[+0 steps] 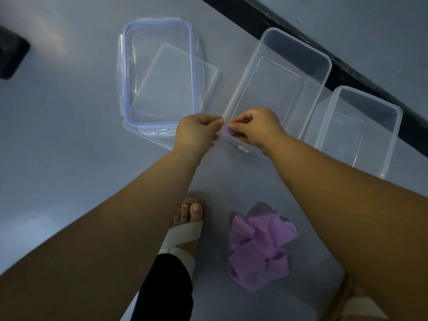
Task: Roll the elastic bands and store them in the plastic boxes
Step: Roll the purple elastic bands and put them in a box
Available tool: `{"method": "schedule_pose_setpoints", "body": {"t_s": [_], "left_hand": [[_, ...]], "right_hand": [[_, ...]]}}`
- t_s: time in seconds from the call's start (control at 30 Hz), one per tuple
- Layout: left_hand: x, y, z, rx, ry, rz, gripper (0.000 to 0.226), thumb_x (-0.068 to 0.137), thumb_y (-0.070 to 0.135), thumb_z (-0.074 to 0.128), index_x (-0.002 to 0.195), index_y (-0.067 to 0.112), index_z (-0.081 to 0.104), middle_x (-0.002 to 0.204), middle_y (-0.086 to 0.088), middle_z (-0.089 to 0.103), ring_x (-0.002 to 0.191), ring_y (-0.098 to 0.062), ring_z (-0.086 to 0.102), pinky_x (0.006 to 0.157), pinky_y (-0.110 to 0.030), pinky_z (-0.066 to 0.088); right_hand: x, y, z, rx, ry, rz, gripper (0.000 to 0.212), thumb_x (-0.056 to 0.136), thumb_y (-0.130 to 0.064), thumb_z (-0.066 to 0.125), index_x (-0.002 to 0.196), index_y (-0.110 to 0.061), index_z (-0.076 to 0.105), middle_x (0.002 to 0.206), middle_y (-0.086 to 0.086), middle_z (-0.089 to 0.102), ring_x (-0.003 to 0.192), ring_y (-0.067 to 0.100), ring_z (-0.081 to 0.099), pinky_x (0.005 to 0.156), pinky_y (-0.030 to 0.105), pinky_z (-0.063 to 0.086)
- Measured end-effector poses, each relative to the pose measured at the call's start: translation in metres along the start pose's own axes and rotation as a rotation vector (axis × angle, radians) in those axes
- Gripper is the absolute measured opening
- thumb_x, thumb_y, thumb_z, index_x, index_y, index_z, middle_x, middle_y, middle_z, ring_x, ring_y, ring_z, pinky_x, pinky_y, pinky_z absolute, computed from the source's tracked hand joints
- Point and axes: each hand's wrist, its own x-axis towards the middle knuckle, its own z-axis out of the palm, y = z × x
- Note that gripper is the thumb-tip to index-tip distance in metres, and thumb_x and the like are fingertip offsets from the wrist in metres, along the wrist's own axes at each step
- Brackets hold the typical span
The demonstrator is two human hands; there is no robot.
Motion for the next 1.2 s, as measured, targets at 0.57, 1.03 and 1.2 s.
{"method": "schedule_pose_setpoints", "body": {"t_s": [0.57,1.03,1.2], "left_hand": [[0.000,-0.001,0.001,-0.001,0.008,-0.012,0.021,0.090,0.022,0.061,0.107,0.011,0.067,0.085,-0.003,0.064,0.072,-0.015,0.061,0.070,-0.028,0.054],[-0.004,-0.002,0.000,0.001,0.021,-0.018,0.020,0.093,0.022,0.055,0.107,0.011,0.065,0.085,-0.002,0.064,0.074,-0.016,0.061,0.072,-0.030,0.054],[-0.006,-0.006,-0.001,-0.014,0.013,-0.028,0.017,0.094,0.020,0.053,0.105,0.011,0.061,0.084,-0.003,0.063,0.069,-0.015,0.059,0.062,-0.026,0.052]], "right_hand": [[0.007,0.004,0.002,-0.129,0.059,-0.078,0.017,0.076,-0.011,0.075,0.069,-0.019,0.061,0.068,-0.007,0.059,0.073,0.012,0.058,0.073,0.027,0.049],[0.002,0.003,0.001,-0.090,0.029,-0.062,0.008,0.078,-0.010,0.073,0.081,-0.011,0.065,0.070,-0.004,0.061,0.067,0.010,0.059,0.066,0.022,0.051],[-0.003,0.000,-0.002,-0.120,0.047,-0.090,0.009,0.079,-0.016,0.072,0.084,-0.016,0.064,0.075,-0.007,0.059,0.076,0.012,0.058,0.072,0.024,0.049]]}}
